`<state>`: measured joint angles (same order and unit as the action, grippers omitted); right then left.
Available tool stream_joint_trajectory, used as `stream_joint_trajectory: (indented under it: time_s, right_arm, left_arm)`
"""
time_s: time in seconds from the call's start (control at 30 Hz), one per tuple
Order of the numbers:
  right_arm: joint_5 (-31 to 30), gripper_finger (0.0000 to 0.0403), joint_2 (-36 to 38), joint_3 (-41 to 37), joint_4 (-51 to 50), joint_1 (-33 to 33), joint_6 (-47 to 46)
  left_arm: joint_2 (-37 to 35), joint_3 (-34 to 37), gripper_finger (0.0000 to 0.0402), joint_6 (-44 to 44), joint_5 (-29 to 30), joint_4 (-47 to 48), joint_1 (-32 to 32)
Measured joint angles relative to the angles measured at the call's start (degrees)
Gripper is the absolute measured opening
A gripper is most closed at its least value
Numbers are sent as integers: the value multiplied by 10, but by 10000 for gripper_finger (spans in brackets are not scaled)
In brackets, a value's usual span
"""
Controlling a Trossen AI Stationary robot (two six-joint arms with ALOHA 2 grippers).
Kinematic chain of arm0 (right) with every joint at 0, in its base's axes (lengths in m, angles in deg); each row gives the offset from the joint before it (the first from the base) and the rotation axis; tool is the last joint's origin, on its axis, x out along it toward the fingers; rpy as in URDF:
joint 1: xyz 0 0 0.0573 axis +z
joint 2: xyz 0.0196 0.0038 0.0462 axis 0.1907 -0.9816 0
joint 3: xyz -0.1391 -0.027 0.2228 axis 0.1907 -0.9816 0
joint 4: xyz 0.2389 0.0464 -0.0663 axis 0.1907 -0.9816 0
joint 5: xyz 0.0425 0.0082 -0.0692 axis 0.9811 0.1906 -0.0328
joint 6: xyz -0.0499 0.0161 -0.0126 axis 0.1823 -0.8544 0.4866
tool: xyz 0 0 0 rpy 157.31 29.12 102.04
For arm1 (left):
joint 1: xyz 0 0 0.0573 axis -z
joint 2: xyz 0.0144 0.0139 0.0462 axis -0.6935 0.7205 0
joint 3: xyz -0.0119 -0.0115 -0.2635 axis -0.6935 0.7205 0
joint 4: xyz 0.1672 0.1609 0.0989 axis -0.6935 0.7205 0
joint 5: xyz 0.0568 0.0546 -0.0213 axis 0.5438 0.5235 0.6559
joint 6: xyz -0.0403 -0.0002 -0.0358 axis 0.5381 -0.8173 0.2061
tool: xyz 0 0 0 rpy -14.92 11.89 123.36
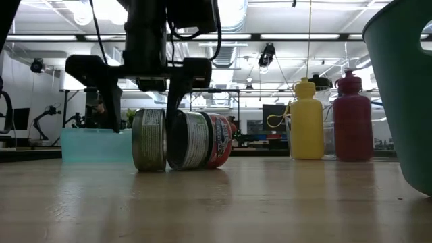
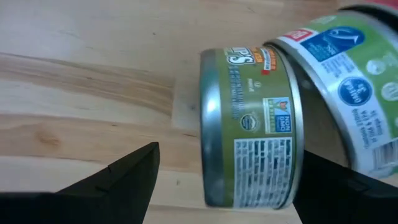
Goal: Pick & Place Food Item
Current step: Put the left green tuna can into the blue transparent bin
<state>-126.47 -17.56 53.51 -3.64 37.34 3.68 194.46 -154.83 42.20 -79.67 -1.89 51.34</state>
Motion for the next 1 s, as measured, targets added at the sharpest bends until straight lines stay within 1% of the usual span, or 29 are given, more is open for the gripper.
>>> stream_joint_trajectory:
  time_s: [0.17,0.3,0.43,0.7,0.73,1.0]
  right_arm:
    - [0,125,0,0,0,0,0]
    - [0,125,0,0,0,0,0]
    - [0,125,0,0,0,0,0]
    - [0,125,0,0,0,0,0]
    - [0,125,0,0,0,0,0]
    - [0,125,0,0,0,0,0]
  left_arm:
    - [0,28,322,0,0,-47,0]
    - [0,40,299,0,0,-67,0]
    - [0,41,254,0,0,-73,0]
    - [0,41,145,-2,0,-74,0]
    - [0,41,138,-2,0,-73,0]
    - [-1,41,139,-2,0,-67,1]
